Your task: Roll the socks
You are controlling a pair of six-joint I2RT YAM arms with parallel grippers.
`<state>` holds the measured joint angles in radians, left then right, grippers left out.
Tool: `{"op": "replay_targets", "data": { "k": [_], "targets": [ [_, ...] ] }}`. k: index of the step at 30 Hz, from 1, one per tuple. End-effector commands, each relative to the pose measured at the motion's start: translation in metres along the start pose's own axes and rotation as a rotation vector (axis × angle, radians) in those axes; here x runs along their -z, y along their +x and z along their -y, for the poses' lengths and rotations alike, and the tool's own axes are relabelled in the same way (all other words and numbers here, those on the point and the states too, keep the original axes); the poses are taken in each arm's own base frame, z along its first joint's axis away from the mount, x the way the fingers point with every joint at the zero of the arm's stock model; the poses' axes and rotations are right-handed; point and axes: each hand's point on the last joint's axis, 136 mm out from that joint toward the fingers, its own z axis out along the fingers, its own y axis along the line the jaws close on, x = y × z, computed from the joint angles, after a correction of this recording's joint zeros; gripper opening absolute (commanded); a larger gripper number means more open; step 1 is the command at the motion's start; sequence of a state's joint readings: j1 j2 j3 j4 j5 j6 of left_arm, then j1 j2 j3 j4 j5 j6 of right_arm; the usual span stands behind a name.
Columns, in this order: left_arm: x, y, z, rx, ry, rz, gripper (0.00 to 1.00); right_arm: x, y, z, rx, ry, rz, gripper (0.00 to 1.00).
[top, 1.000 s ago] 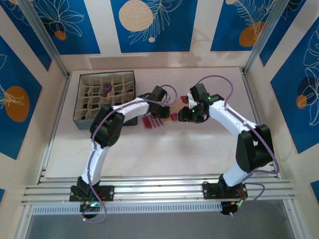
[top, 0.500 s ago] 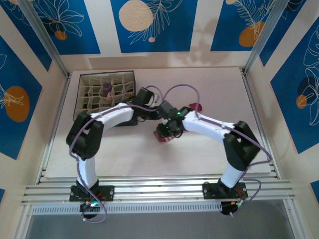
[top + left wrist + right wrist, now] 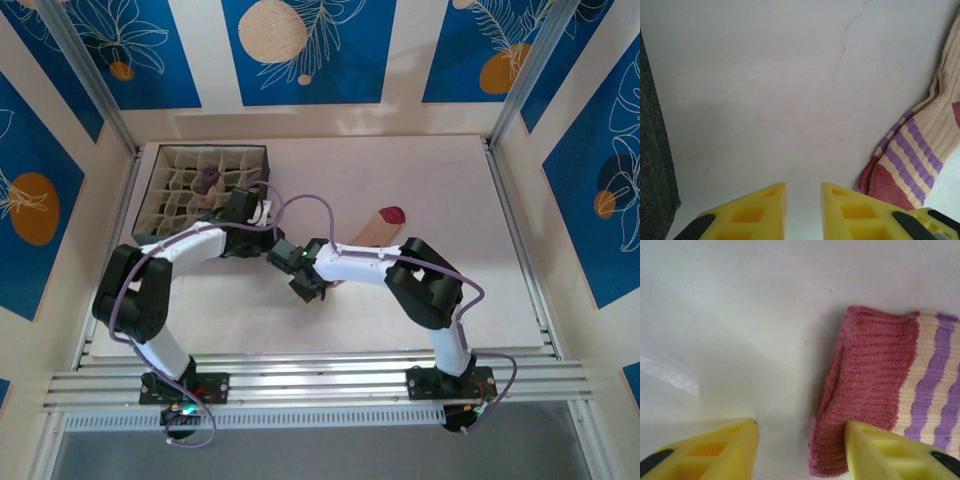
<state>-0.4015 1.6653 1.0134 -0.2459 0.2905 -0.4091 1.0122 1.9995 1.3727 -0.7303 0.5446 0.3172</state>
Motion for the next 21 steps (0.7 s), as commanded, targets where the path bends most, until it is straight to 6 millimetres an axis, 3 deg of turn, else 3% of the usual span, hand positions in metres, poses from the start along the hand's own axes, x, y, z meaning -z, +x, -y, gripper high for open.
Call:
{"op": "replay_targets", "data": {
  "k": [1,5,9,14,17,21],
  "targets": [
    [0.006,-0.003,0.006,-0.044,0.045,0.025,0.23,-0.009,0.017,0.011,0.103,0.117,-0.047,0.43],
    [0.012,-0.009,0.017,-0.118,0.094,0.057,0.23,-0.005,0.022,0.016,0.102,0.131,-0.008,0.18],
    [0.026,-0.017,0.031,-0.232,0.142,0.111,0.24,0.017,0.021,0.019,0.057,0.043,0.099,0.00],
    [0.047,-0.024,0.050,-0.393,0.202,0.212,0.24,0.056,0.026,0.011,-0.030,-0.295,0.232,0.00],
    [0.063,-0.022,0.071,-0.544,0.299,0.322,0.25,0.073,0.032,0.019,-0.115,-0.488,0.269,0.00],
    [0.082,0.002,0.106,-0.816,0.458,0.460,0.33,0.085,0.045,0.031,-0.160,-0.623,0.287,0.00]
  ]
}}
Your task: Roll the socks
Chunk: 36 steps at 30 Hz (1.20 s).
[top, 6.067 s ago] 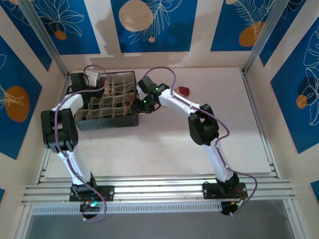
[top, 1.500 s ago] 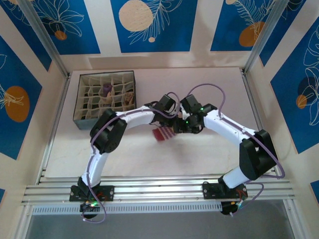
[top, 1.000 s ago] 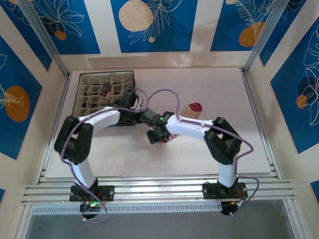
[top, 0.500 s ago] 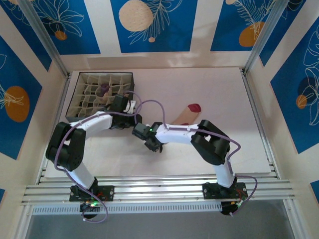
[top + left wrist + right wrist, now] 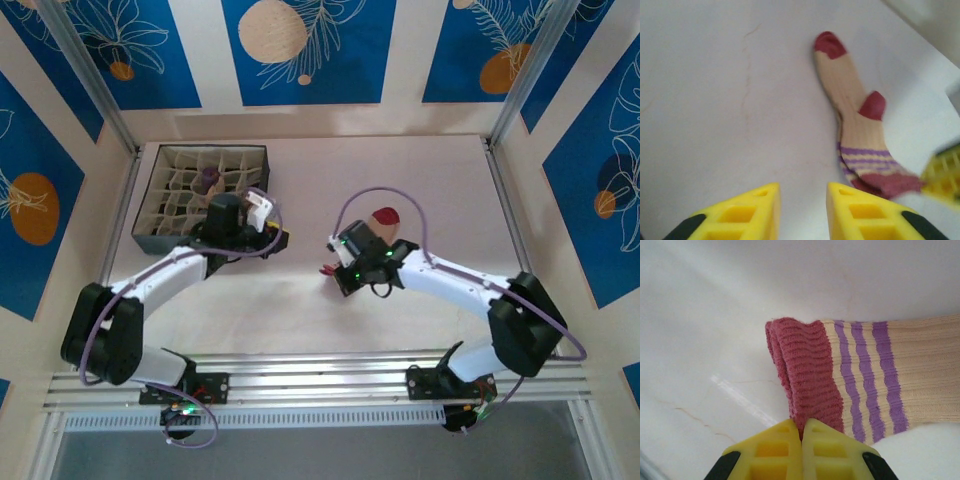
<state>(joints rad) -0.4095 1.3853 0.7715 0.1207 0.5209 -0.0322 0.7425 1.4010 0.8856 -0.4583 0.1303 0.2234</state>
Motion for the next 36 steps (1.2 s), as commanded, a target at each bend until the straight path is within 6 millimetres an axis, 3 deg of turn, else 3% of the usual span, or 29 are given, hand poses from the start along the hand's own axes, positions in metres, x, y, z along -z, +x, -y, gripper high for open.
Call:
{"op": "replay_targets", "data": {
  "k": [1,5,9,14,25,36],
  "targets": [
    [0.007,-0.014,0.051,-0.337,0.198,0.166,0.36,0.011,0.010,-0.028,0.000,-0.253,-0.010,0.00],
    [0.001,0.024,0.108,-0.639,0.392,0.160,0.47,0.020,0.012,-0.024,-0.052,-0.330,-0.010,0.00],
    [-0.017,0.050,0.122,-0.717,0.419,0.101,0.57,0.019,0.015,-0.019,-0.091,-0.339,-0.039,0.00],
    [-0.034,0.065,0.125,-0.751,0.428,0.061,0.61,0.019,0.019,-0.021,-0.105,-0.367,-0.062,0.00],
    [-0.063,0.072,0.119,-0.834,0.408,0.016,0.64,0.020,0.024,-0.027,-0.106,-0.424,-0.099,0.00],
    [-0.051,0.077,0.112,-0.910,0.323,0.040,0.68,0.018,0.027,-0.029,-0.107,-0.441,-0.143,0.00]
  ]
}}
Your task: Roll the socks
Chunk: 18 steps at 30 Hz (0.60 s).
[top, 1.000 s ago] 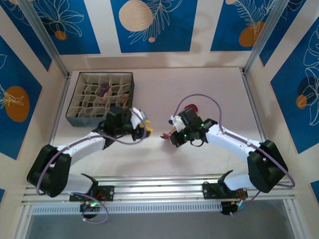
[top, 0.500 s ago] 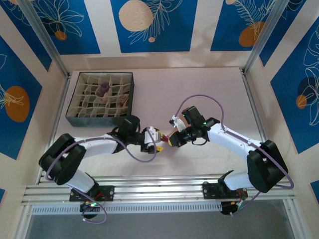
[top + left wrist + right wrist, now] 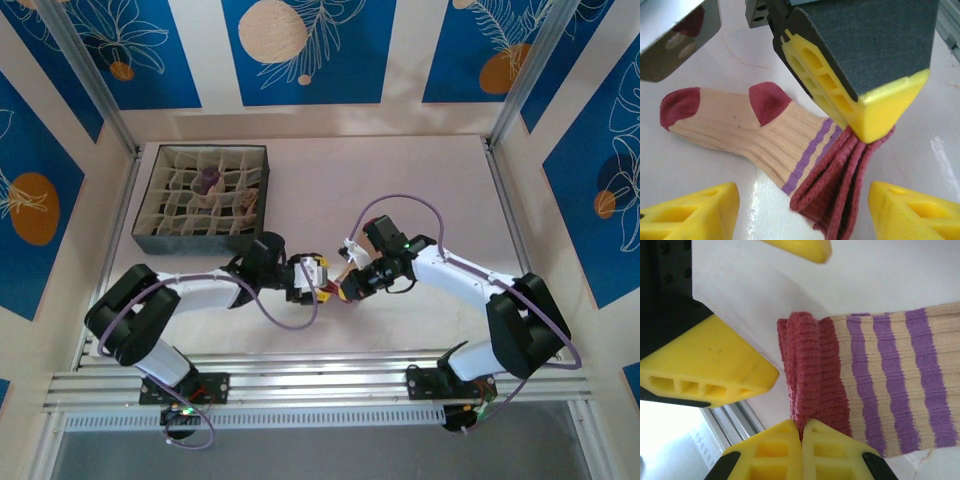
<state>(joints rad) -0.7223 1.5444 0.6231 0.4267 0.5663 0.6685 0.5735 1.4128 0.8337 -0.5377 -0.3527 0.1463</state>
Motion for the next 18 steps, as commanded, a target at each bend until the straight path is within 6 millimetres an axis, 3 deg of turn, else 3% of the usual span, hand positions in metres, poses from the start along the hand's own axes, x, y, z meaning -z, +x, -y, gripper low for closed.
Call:
{"op": "replay_targets", "data": {
  "k": [1,7,10,12,13,14,15,18],
  "targets": [
    [0.004,-0.004,0.006,-0.076,0.005,0.006,0.68,0.005,-0.005,-0.011,0.012,-0.052,-0.009,0.00],
    [-0.007,-0.002,0.020,-0.089,0.067,-0.009,0.68,0.004,-0.009,-0.013,0.011,-0.071,-0.012,0.00],
    [-0.014,-0.002,0.024,-0.089,0.090,-0.014,0.63,0.004,-0.009,-0.014,0.007,-0.075,-0.013,0.00],
    [-0.016,0.000,0.026,-0.087,0.109,-0.026,0.41,0.004,-0.010,-0.012,-0.002,-0.073,-0.016,0.00],
    [-0.015,-0.001,0.025,-0.085,0.112,-0.033,0.25,0.004,-0.010,-0.011,-0.008,-0.070,-0.017,0.00],
    [-0.014,0.000,0.026,-0.084,0.112,-0.040,0.03,0.004,-0.011,-0.010,-0.017,-0.065,-0.015,0.00],
    [-0.013,0.000,0.026,-0.085,0.110,-0.046,0.00,0.005,-0.011,-0.009,-0.025,-0.060,-0.012,0.00],
    [-0.005,0.003,0.029,-0.080,0.101,-0.078,0.00,0.011,-0.018,-0.001,-0.070,-0.025,0.025,0.21]
  ]
}}
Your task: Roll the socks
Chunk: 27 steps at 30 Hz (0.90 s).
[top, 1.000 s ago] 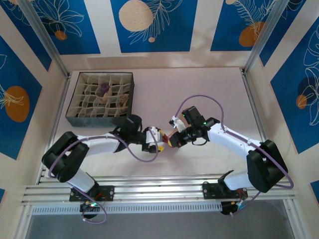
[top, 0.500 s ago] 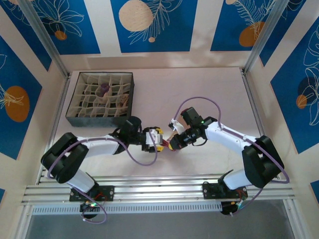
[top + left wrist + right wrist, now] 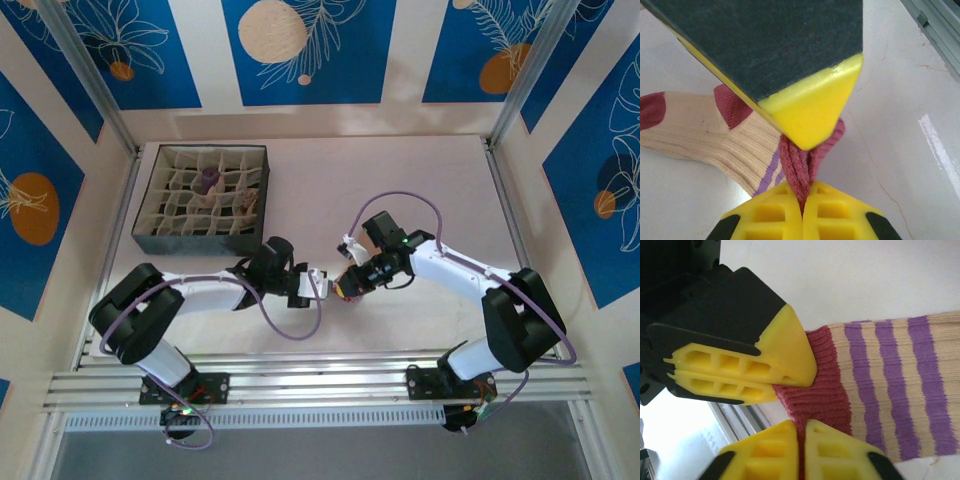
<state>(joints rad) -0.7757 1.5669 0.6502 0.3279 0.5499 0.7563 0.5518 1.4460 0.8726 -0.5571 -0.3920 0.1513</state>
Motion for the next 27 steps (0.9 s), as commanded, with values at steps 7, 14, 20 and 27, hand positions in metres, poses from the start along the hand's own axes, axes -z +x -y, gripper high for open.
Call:
{"op": "replay_targets", "data": {
  "k": [7,14,20,27],
  "targets": [
    [0.017,0.016,0.027,0.111,0.016,-0.178,0.00,0.010,-0.018,0.033,-0.254,0.011,0.039,0.35],
    [0.008,-0.008,0.059,0.256,0.121,-0.147,0.00,-0.026,-0.016,0.059,-0.361,0.089,-0.067,0.26],
    [-0.012,-0.017,0.058,0.392,0.187,-0.160,0.00,-0.045,-0.033,0.077,-0.411,0.125,-0.111,0.22],
    [-0.022,-0.021,0.048,0.532,0.244,-0.183,0.00,-0.010,-0.047,0.050,-0.283,0.131,0.057,0.40]
  ]
}}
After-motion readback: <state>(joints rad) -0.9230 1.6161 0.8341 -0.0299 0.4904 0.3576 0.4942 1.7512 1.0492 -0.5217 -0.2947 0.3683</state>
